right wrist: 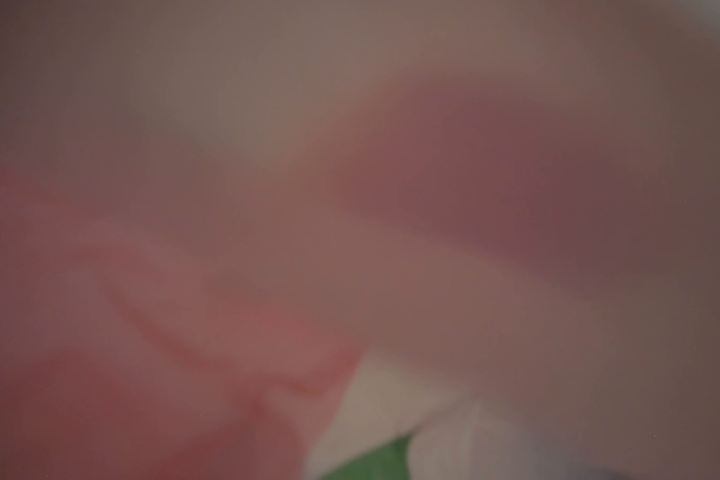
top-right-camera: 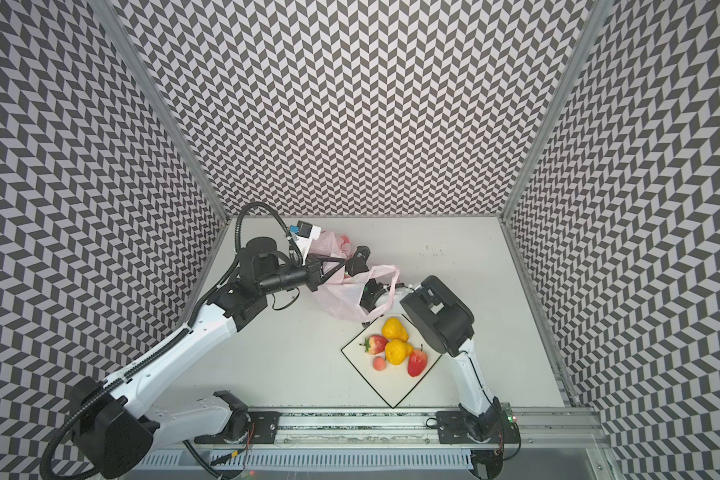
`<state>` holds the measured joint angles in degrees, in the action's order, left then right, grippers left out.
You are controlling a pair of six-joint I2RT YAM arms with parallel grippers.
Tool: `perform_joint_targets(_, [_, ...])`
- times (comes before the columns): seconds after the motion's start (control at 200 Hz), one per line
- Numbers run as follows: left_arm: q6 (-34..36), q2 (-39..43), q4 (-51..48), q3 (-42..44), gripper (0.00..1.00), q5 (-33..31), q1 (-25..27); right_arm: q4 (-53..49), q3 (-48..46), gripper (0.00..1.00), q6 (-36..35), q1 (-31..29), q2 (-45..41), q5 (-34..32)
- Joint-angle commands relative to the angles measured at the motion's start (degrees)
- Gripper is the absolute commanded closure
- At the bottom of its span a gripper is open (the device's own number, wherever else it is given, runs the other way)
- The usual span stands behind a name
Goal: Take the fake fruits out of the plastic bag
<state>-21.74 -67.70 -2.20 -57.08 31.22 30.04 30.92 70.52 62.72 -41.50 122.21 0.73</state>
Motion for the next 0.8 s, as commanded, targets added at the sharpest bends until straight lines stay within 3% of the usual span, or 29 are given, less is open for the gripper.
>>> perform_joint_targets(0.0, [0.64,3.00,-1.55,4.69,1.00,-2.64,-2.33,1.55,-2.00,0.02,-0.89,0.67,-2.46,-1.62])
perform_joint_targets(0.205, [-4.85,5.45,5.14,18.98,1.00,-0.61,-12.45,1.95,-4.70,0.08,-0.72,1.36,-1.93,-1.35])
perform_joint_targets(0.366, [-7.65,4.70,9.50,25.05,1.00,2.53,-18.31,1.93,-5.10,0.10,-1.49,1.68,-2.00,-0.67])
perform_joint_targets(0.591, [-7.71,3.03,10.26,25.36,1.00,3.38,-18.79,2.22,-2.99,0.15,-1.31,1.77,-0.76,1.67])
perform_joint_targets(0.796, [-7.09,2.07,9.77,24.56,1.00,4.15,-18.49,4.99,-2.24,0.20,2.98,2.50,0.21,2.49])
